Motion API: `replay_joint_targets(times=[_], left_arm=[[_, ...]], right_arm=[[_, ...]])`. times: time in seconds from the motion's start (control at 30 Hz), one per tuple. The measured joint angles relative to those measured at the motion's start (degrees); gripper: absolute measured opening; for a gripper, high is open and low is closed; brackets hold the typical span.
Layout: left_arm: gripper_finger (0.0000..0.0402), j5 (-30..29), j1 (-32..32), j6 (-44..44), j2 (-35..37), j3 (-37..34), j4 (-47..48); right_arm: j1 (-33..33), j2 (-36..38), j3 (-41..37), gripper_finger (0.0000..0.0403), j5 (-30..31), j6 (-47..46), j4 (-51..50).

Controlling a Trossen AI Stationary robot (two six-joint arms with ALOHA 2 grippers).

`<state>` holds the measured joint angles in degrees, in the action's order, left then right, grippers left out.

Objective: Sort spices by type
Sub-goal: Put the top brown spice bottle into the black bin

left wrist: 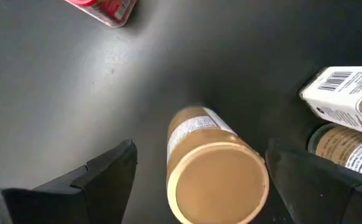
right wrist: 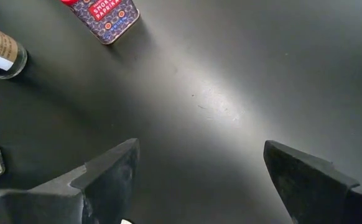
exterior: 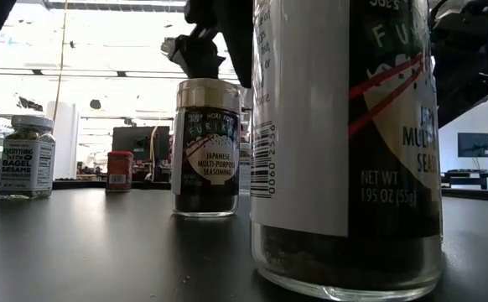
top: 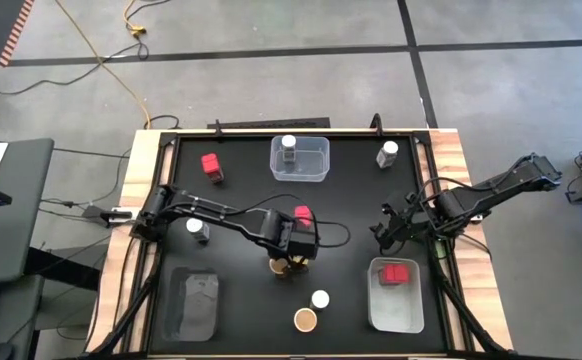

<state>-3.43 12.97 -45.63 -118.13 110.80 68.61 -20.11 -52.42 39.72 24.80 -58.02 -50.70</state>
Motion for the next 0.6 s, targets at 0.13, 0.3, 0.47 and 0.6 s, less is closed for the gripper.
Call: replay_joint_targets(times=[0.13, 0.3, 0.47, 0.6], left_arm=[[0.0341, -0.5, 0.5, -1.2, 0.0, 0.0, 0.3], [0.0341, -0.3, 1.7, -2.5, 0.0, 0.0, 1.6], [0.0341, -0.1, 2.3, -3.2, 0.0, 0.0, 1.7], [0.0341, 0.3, 2.6, -3.0, 0.0, -1.3, -0.4]], right_arm=[[0.0, 0.0, 0.0, 0.0372, 0.0, 0.0, 0.0], [0.0, 0.0, 0.0, 0.0372, 0.0, -0.4, 0.0], [0.0, 0.0, 0.0, 0.0372, 0.0, -0.4, 0.1], [0.0, 0.0, 0.0, 0.0372, 0.0, -0.5, 0.1]])
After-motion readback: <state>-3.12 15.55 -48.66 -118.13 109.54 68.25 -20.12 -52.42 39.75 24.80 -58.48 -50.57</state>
